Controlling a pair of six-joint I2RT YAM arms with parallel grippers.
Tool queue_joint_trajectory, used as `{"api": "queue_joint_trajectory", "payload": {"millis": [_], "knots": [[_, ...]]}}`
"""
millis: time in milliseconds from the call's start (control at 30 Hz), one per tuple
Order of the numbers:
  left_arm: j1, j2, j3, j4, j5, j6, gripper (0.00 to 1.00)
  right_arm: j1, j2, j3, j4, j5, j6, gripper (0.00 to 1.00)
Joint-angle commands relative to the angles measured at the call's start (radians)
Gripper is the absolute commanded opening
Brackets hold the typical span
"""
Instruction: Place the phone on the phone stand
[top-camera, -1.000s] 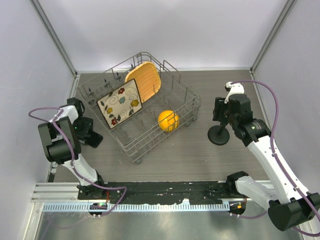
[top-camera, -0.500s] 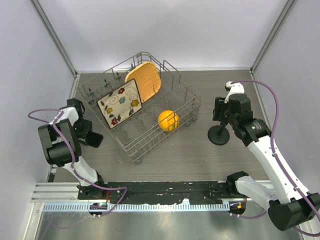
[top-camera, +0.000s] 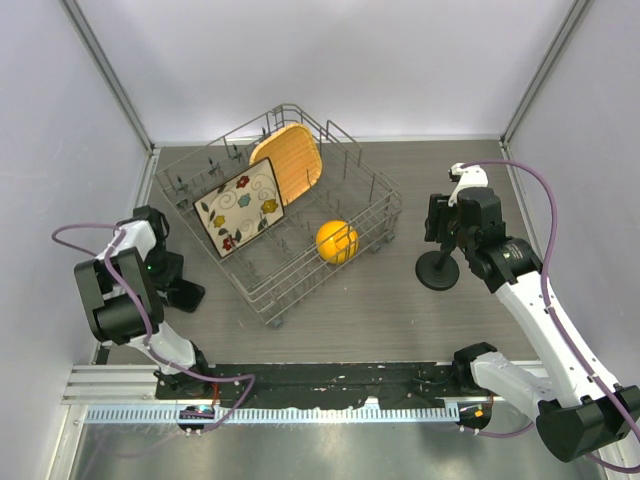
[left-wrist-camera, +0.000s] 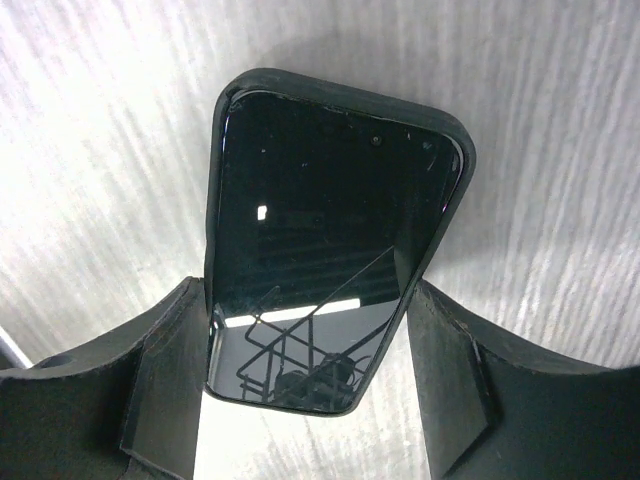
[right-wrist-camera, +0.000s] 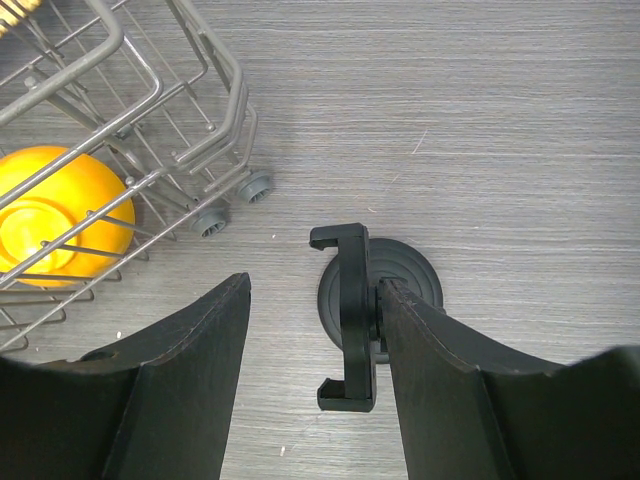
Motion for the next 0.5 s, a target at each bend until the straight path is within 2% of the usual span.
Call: {"api": "queue_joint_trajectory", "payload": {"millis": [0, 233, 467], "knots": [[0.015, -0.11, 0.002, -0.095, -0.052, 0.008, 0.0, 0.01, -0.019, 0.034, 0.041, -0.01, -0.009, 0.61], [0.02, -0.19, 0.024, -0.125, -0.065, 0.01, 0.0, 0.014, -0.019, 0.036, 0.041, -0.008, -0.01, 0.61], [0.035, -0.29, 0.122, -0.195, -0.12, 0.002, 0.0, 0.016, -0.007, 0.039, 0.041, -0.016, -0.007, 0.61]]}}
